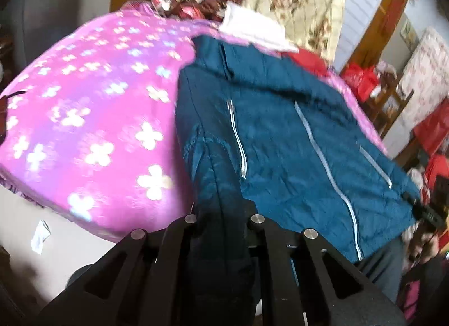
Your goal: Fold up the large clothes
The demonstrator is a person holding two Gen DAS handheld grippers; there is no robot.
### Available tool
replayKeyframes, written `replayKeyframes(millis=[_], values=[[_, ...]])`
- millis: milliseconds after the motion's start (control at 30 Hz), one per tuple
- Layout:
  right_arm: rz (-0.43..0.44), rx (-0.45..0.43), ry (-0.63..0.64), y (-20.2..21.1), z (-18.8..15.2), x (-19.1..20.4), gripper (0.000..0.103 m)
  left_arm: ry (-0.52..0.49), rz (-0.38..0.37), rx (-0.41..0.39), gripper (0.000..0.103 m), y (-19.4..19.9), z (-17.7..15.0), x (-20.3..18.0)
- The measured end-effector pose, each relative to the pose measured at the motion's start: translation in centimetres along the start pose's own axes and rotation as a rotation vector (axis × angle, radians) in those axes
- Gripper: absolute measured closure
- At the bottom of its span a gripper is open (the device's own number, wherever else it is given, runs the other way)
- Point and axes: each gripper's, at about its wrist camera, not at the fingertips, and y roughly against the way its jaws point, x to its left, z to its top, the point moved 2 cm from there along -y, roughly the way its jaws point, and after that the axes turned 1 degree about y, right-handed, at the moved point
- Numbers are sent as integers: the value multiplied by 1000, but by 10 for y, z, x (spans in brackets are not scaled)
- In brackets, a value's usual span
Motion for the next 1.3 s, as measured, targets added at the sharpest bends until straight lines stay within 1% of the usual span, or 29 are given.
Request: replayKeyframes(millis=[100,233,367,400,567,800,900,1000,1067,1167,1300], values=[[-28,-32,17,16,-10,13,90,35,-13,-41,97,23,0,9],[-96,-69,37,37,-25,30,90,44,-19,-82,97,45,-3,8],[-118,-100,40,61,-17,45,90,40,-22,-149,97,76,0,6],[-125,-109,44,68,-14,48,90,45,-31,-179,97,88,2,6],[-167,-175,33,105,-2,75,90,90,-77,-272,97,129,0,10],[-206,-231,57,136,1,103,90,107,-90,-357,97,161,-1,5],[-210,-246,61,137,0,98,90,82,-59,-391,97,157,0,-3],[-213,-248,24,125,2,84,90,82,2,-379,97,141,9,-8],[-224,-255,12,116,8,78,90,92,17,-368,97,133,18,-9],[-243,-286,-16,104,28,64,90,84,46,-379,97,122,41,-16],[-290,-341,-52,83,71,45,90,62,83,-428,97,98,79,-28]])
